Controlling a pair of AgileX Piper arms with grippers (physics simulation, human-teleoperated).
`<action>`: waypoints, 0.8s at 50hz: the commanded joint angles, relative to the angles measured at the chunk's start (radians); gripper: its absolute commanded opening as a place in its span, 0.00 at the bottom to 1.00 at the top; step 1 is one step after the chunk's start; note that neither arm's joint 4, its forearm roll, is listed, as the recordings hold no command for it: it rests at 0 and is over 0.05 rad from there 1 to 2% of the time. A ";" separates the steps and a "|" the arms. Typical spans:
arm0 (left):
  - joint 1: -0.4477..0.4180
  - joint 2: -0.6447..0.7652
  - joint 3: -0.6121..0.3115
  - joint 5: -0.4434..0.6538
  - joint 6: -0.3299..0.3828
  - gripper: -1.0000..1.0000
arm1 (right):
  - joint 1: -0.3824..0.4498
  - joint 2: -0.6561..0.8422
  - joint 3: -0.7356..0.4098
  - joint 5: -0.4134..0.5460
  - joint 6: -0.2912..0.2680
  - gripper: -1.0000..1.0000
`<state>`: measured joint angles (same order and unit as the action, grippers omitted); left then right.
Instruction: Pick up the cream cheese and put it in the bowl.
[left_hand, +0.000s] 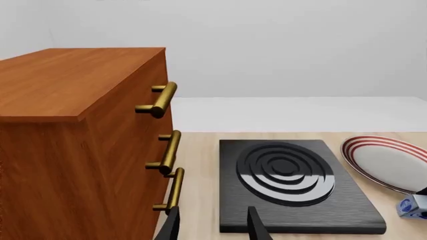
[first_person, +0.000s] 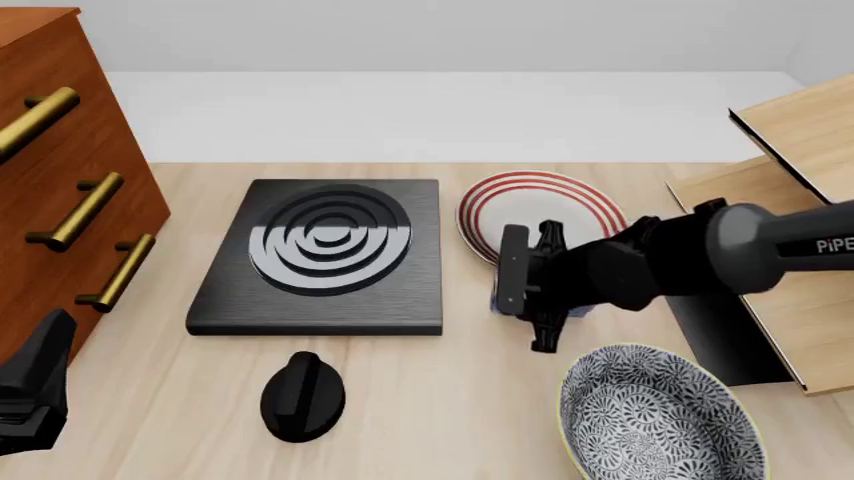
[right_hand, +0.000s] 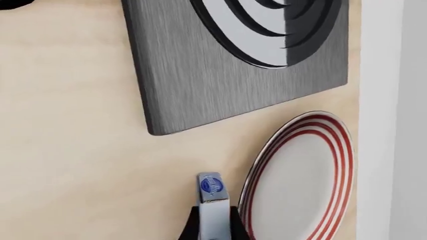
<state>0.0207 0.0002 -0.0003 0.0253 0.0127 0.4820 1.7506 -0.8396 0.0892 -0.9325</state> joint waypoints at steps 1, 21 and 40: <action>-0.004 0.000 0.000 -0.005 0.001 1.00 | 0.021 -0.038 0.021 0.035 0.002 0.00; -0.013 0.000 -0.005 -0.014 -0.001 1.00 | 0.072 -0.167 0.048 0.099 -0.003 0.00; -0.010 0.000 -0.019 -0.014 -0.010 1.00 | 0.133 -0.349 -0.070 0.239 0.069 0.00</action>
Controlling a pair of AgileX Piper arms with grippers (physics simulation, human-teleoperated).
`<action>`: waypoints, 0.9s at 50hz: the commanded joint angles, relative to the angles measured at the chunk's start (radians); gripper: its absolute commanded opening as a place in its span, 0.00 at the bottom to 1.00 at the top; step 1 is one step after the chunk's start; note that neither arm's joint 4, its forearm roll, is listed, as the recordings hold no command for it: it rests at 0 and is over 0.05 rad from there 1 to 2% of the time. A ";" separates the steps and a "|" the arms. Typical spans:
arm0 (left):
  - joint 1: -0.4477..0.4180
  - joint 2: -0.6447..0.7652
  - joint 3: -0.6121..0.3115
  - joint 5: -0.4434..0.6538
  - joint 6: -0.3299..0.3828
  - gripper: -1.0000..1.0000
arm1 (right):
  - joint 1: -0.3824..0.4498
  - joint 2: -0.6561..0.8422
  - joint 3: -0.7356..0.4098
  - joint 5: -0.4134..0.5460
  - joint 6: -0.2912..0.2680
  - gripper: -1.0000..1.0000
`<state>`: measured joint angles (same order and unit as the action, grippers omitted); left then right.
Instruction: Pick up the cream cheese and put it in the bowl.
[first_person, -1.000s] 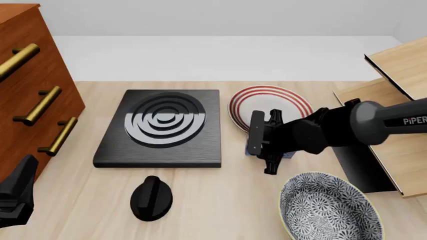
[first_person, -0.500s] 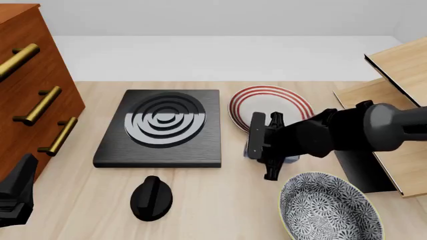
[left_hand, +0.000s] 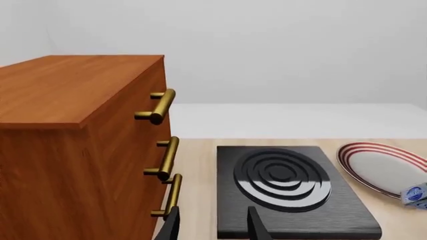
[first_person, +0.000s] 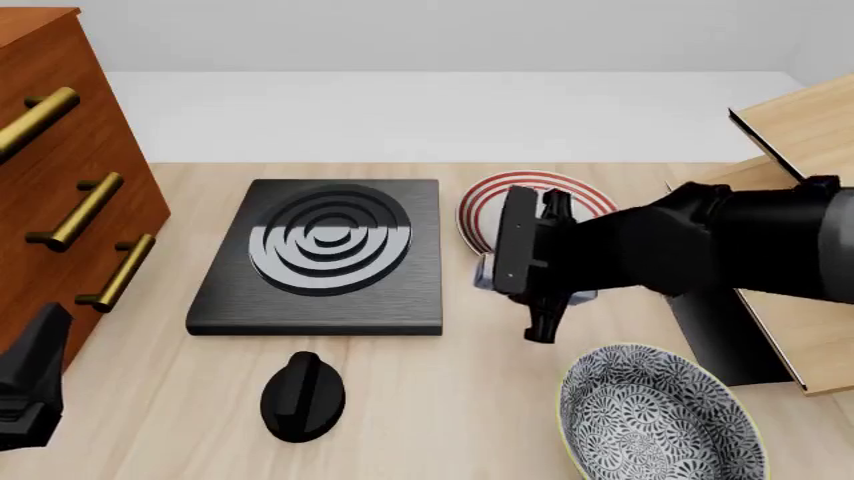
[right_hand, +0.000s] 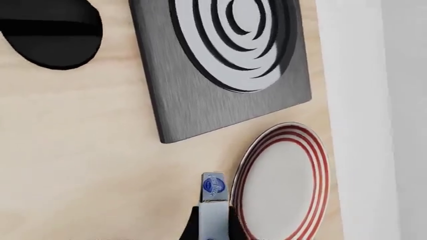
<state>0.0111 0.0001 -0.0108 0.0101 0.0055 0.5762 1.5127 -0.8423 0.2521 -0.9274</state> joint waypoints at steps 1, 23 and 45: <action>0.000 0.000 -0.011 0.002 -0.003 1.00 | 0.042 -0.120 -0.066 0.085 0.062 0.00; -0.013 0.000 -0.028 0.007 -0.012 1.00 | 0.059 -0.363 -0.147 0.250 0.274 0.00; -0.024 0.000 -0.014 -0.003 -0.016 1.00 | 0.045 -0.476 -0.207 0.465 0.461 0.00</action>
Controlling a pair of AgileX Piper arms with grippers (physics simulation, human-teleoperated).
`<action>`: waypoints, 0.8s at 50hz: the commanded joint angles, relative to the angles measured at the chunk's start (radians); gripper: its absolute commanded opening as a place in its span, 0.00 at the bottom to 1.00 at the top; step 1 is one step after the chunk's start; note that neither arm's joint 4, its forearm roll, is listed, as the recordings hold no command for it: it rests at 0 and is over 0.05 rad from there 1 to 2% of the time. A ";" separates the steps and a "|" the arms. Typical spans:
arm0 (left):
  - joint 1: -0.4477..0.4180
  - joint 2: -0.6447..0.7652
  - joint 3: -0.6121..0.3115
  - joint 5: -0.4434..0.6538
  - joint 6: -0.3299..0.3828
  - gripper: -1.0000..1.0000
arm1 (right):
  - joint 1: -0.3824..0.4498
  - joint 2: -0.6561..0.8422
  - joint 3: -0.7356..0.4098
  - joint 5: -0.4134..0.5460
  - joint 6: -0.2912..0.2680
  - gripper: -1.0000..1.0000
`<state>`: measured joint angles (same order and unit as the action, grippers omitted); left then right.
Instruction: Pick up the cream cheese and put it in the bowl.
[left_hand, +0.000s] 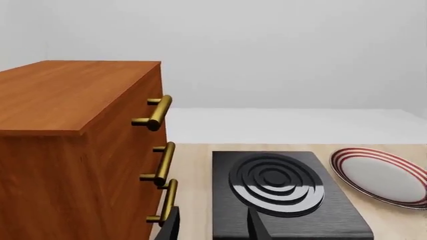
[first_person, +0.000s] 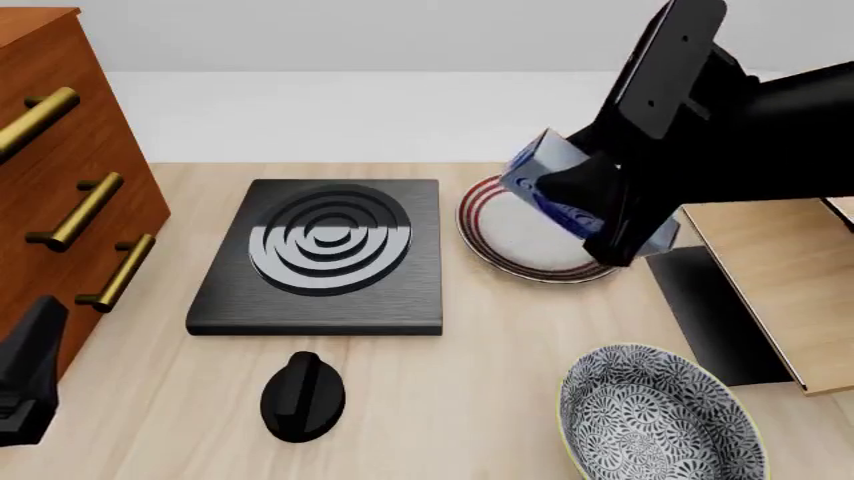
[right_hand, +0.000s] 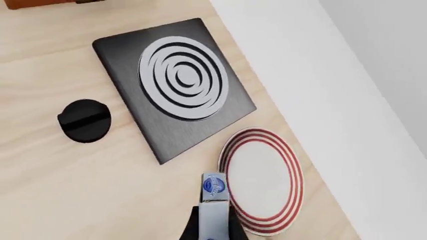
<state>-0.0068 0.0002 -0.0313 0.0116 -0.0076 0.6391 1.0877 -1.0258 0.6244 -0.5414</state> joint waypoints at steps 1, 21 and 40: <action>-0.007 0.000 0.008 -0.006 -0.002 1.00 | -0.031 -0.049 -0.021 0.099 0.066 0.00; -0.016 0.000 0.013 -0.013 -0.015 1.00 | -0.065 -0.060 0.060 0.156 0.089 0.00; -0.022 0.000 0.017 -0.017 -0.015 1.00 | -0.052 -0.159 0.180 0.123 0.170 0.00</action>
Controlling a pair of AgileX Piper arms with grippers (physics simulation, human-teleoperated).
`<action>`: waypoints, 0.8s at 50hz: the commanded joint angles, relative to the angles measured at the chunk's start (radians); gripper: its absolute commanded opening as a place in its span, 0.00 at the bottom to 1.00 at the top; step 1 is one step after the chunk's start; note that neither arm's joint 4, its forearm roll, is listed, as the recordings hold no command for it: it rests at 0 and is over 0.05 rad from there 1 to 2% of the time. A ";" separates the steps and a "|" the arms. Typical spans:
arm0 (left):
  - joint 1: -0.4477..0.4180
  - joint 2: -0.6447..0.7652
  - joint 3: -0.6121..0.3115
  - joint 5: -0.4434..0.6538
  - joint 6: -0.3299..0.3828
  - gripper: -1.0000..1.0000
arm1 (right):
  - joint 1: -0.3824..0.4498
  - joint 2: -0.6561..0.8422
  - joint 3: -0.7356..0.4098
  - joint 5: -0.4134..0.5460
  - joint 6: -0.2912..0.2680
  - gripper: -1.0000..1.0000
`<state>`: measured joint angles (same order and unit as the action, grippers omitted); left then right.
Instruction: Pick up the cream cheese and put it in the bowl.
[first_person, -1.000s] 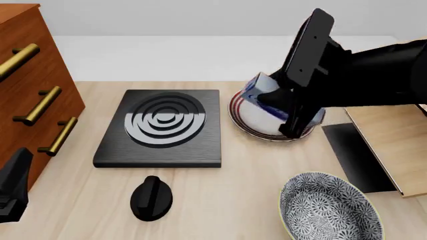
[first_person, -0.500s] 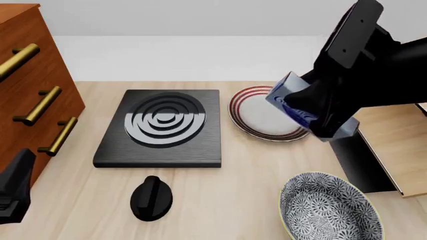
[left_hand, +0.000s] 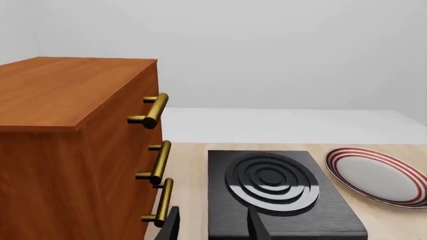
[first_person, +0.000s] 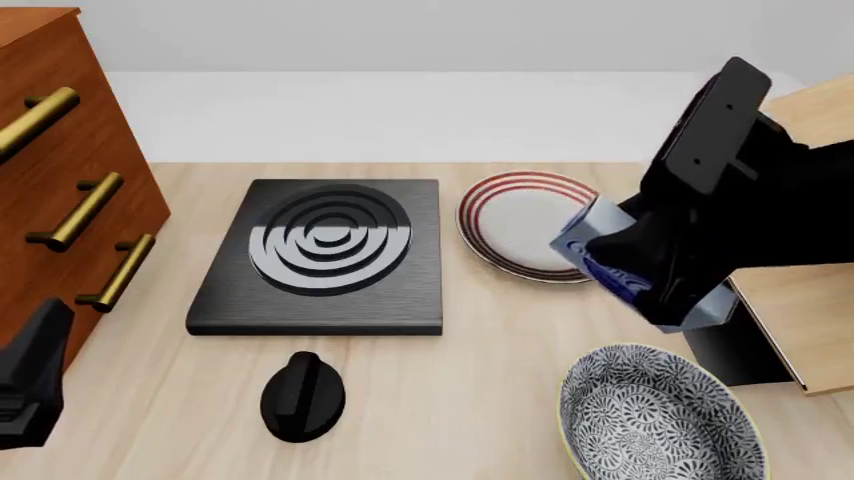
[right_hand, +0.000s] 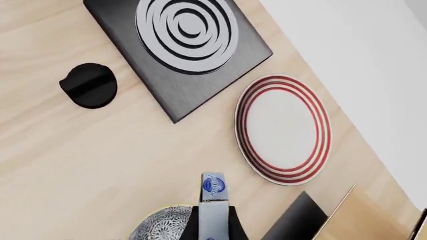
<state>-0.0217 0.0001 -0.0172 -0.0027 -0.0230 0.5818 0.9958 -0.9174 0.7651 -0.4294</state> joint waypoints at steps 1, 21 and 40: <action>-0.008 0.000 0.003 -0.002 0.001 1.00 | 0.008 -0.075 0.075 -0.018 0.067 0.00; -0.018 0.000 -0.006 0.005 0.008 1.00 | 0.014 -0.185 0.218 -0.080 0.170 0.00; -0.019 0.000 -0.013 0.012 0.013 1.00 | 0.017 -0.214 0.338 -0.159 0.234 0.00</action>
<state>-0.0390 0.0002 -0.0268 0.0064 -0.0124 0.5999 0.8027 -0.6408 0.6498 -0.2410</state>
